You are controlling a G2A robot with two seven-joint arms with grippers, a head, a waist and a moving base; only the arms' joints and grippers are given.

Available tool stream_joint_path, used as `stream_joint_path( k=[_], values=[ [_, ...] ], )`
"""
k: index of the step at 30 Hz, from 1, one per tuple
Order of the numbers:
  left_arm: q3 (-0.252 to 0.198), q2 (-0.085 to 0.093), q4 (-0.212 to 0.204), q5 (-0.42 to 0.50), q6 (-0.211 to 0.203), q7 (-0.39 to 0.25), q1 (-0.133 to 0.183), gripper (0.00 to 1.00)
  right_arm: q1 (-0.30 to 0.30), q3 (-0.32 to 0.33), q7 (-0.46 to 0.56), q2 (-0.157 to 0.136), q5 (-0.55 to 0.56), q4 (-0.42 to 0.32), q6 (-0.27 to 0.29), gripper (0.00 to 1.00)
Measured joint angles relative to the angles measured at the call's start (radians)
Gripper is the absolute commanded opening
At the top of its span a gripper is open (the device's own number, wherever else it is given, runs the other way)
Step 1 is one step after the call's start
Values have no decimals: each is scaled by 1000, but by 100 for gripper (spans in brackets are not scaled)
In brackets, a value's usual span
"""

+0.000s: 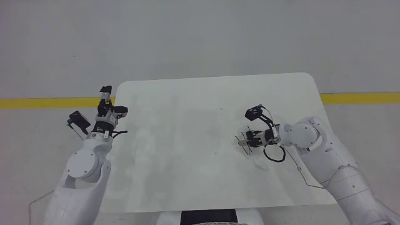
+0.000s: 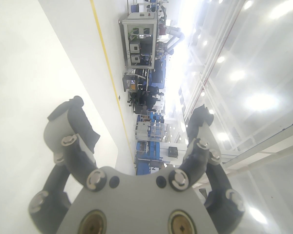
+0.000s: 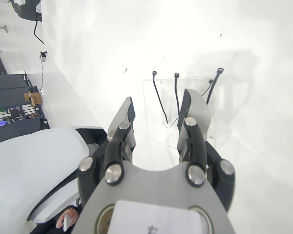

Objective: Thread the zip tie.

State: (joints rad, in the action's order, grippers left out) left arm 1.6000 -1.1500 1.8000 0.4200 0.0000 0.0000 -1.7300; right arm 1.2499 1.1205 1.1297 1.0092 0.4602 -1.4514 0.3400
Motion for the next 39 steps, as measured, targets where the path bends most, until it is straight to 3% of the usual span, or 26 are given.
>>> stream_joint_path(
  k=[6, 15, 23, 39],
  values=[
    [0, 0, 0, 0, 0, 0, 0, 100, -4, -8, -23, -8, 10, 10, 0, 25],
    [0, 0, 0, 0, 0, 0, 0, 100, -20, -34, -54, -14, 15, 30, 0, 22],
    [0, 0, 0, 0, 0, 0, 0, 100, -32, -57, -71, -17, 19, 40, 0, 11],
    [0, 0, 0, 0, 0, 0, 0, 100, -52, -88, -83, -20, 26, 62, 0, 14]
  ],
)
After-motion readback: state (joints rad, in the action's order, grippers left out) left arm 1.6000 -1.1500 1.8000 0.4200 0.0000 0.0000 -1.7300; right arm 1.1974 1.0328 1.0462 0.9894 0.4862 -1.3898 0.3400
